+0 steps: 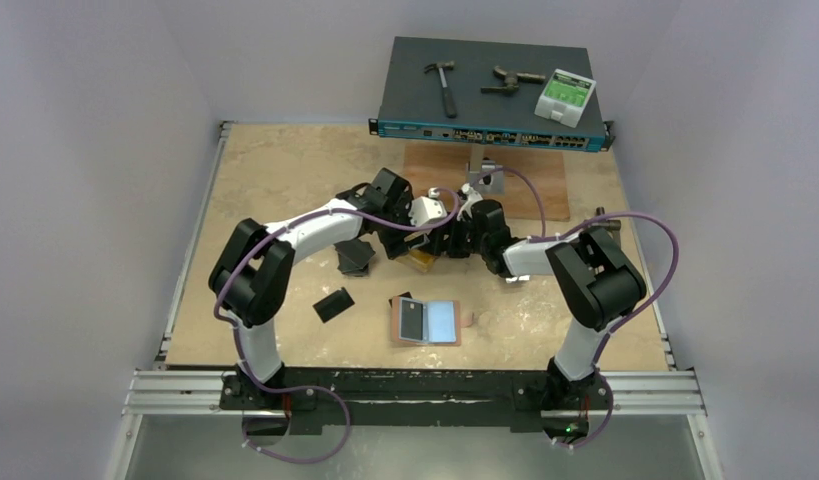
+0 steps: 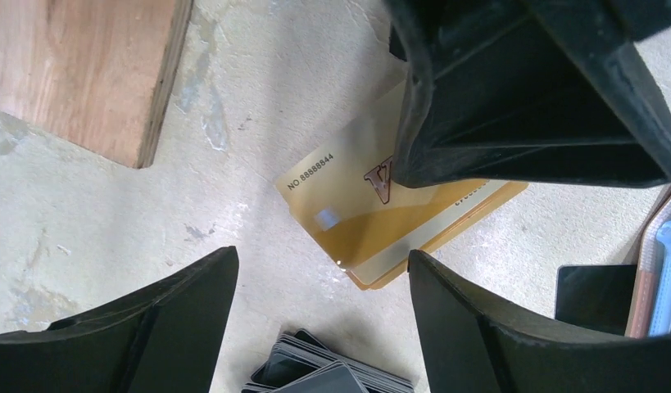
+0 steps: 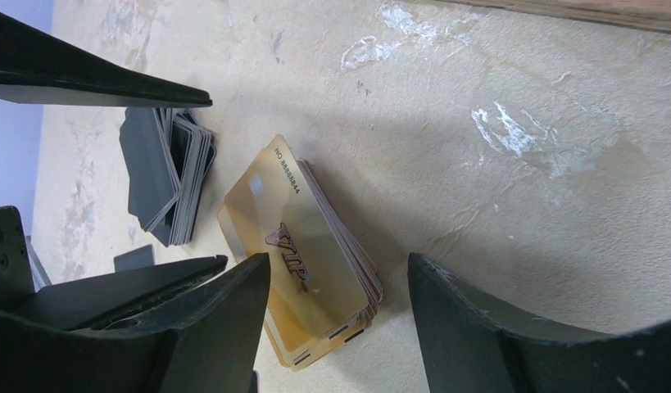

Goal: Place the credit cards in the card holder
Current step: Pick up the credit card from the center of the board.

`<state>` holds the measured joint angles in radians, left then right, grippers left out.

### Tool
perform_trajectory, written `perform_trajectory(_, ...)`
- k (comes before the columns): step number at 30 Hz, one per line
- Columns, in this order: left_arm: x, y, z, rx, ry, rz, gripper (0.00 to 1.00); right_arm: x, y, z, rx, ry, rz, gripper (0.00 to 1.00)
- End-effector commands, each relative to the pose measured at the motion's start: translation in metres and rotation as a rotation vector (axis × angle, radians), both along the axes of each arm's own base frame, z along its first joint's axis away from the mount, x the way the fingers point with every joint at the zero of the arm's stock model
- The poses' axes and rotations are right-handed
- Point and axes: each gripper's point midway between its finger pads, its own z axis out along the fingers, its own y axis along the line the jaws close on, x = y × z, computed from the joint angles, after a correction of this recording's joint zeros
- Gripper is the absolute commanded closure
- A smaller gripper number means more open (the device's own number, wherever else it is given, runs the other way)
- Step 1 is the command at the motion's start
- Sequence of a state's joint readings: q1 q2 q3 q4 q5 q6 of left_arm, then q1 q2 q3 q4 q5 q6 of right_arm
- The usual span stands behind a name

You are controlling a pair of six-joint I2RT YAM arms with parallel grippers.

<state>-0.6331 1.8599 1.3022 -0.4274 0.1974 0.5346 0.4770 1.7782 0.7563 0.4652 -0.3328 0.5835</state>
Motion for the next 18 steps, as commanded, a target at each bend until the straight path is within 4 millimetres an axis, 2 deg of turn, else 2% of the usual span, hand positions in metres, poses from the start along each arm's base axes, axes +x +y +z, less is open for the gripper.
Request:
perform_trajectory(1,0.010,-0.011,0.030,-0.088,-0.070,-0.011,0.24,0.001,0.003,0.007,0.054,-0.012,0.007,0.39)
perform_trajectory(8,0.014,-0.011,0.029,-0.077,-0.082,-0.021,0.25,0.001,0.001,-0.001,0.074,0.007,0.007,0.45)
perform_trajectory(11,0.018,-0.011,0.026,-0.062,-0.091,-0.031,0.25,0.003,0.005,0.001,0.125,0.008,0.021,0.47)
perform_trajectory(14,0.022,-0.011,0.024,-0.038,-0.104,-0.038,0.25,0.005,0.005,0.002,0.159,0.013,0.029,0.52)
perform_trajectory(18,0.024,-0.012,0.021,-0.010,-0.114,-0.049,0.25,0.005,0.004,0.006,0.170,0.009,0.032,0.53)
